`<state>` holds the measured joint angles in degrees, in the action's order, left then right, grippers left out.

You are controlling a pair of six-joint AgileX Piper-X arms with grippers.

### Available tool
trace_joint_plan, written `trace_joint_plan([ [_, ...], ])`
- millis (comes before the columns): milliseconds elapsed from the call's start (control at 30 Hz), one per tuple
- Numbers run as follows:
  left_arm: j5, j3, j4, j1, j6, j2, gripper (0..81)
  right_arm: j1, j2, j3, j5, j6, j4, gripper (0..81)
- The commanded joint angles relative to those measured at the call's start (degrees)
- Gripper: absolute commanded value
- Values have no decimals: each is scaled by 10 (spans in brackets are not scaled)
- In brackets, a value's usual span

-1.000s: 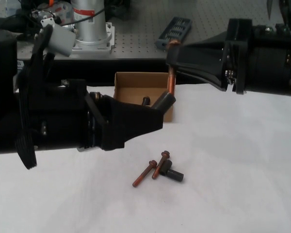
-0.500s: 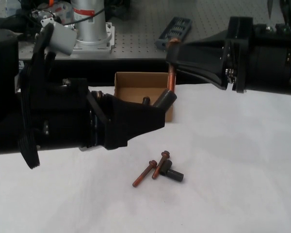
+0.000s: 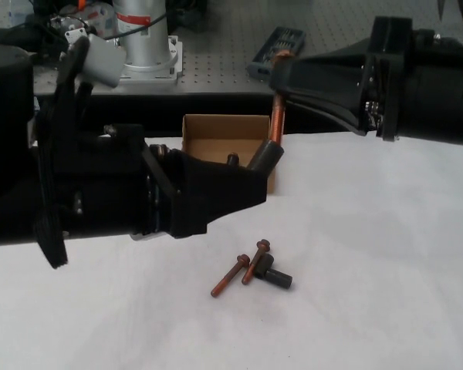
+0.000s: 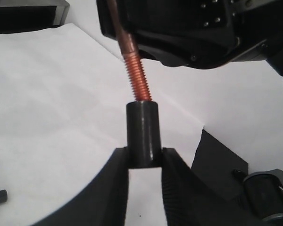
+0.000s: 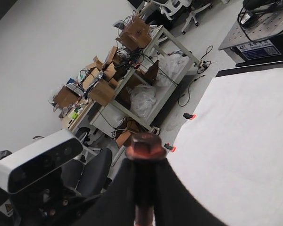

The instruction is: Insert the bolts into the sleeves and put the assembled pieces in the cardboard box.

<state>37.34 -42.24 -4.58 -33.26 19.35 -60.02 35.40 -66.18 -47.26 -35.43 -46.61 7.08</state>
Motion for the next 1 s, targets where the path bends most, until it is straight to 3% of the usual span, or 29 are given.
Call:
trace_joint_plan([
  [0,-7,-3,-9,-2,0,-5,7,1,12,-3,-3,-1,7,28],
  [700,-19,-3,-42,-2,26,-5,7,27,12,-3,52,29,-2,28],
  [967,-75,-3,140,-2,-112,-5,7,27,12,-3,20,45,-20,28],
])
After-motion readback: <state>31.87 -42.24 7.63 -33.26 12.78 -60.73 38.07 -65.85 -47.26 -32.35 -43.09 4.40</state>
